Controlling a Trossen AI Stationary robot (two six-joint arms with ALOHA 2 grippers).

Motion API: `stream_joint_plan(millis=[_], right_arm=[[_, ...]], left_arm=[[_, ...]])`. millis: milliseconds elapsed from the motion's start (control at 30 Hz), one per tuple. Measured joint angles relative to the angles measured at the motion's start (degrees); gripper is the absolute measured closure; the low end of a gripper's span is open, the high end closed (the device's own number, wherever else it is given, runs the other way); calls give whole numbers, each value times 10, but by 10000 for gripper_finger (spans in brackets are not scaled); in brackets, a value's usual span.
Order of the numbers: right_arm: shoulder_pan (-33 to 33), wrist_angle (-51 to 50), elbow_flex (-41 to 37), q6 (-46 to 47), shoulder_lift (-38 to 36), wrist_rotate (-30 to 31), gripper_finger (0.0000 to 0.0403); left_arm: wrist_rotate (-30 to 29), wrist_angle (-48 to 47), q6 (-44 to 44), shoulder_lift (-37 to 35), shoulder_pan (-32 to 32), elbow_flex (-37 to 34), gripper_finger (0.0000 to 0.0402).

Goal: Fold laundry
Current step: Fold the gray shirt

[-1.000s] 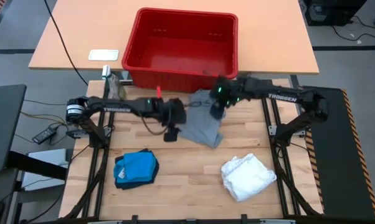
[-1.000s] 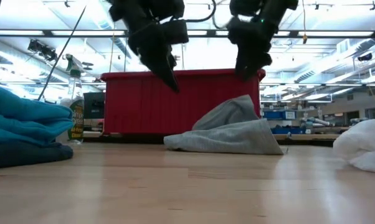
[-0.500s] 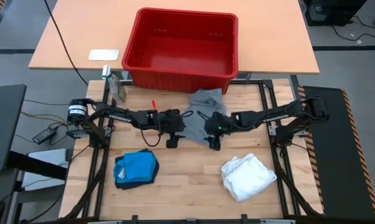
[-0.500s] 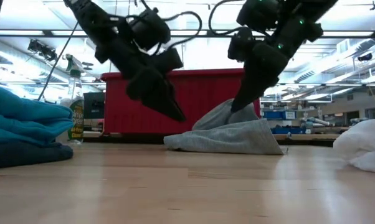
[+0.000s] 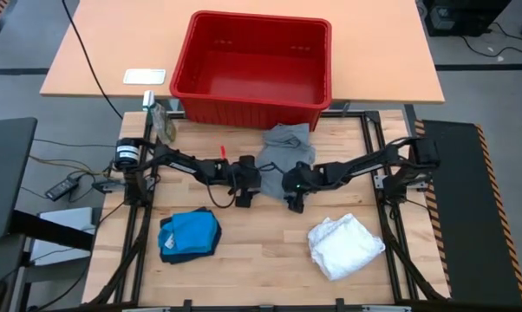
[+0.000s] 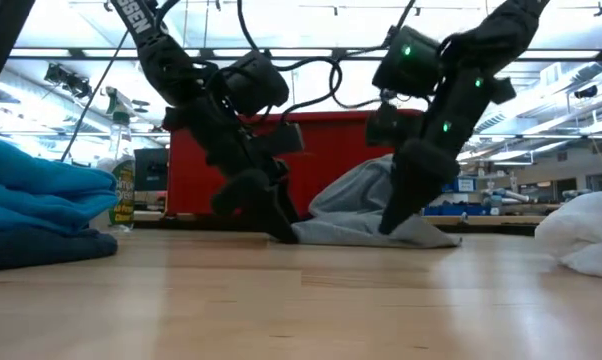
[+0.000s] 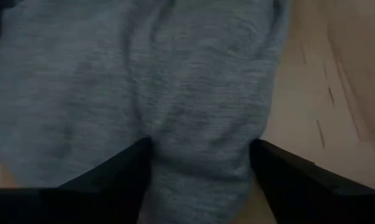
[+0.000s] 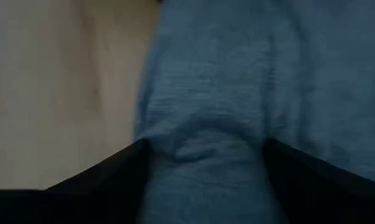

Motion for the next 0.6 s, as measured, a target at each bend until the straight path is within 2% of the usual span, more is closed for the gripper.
stream_joint_plan(millis=[67, 167, 300, 400, 467, 600], right_arm=[[2, 1, 0, 27, 18, 11, 98], [2, 4, 3, 80, 38, 5, 156], [2, 12, 5, 138, 51, -34, 278], [8, 9, 3, 181, 40, -84, 369], [11, 2, 0, 222, 19, -126, 378], [11, -4, -2, 319, -52, -211, 363]], left_arm=[[1, 6, -3, 3, 0, 0, 139], [17, 9, -4, 10, -1, 0, 193], [17, 15, -4, 15, -5, 0, 291], [17, 19, -6, 14, -11, 1, 369], [18, -12, -24, 2, -19, 5, 387], [32, -165, -50, -52, -50, 41, 386]])
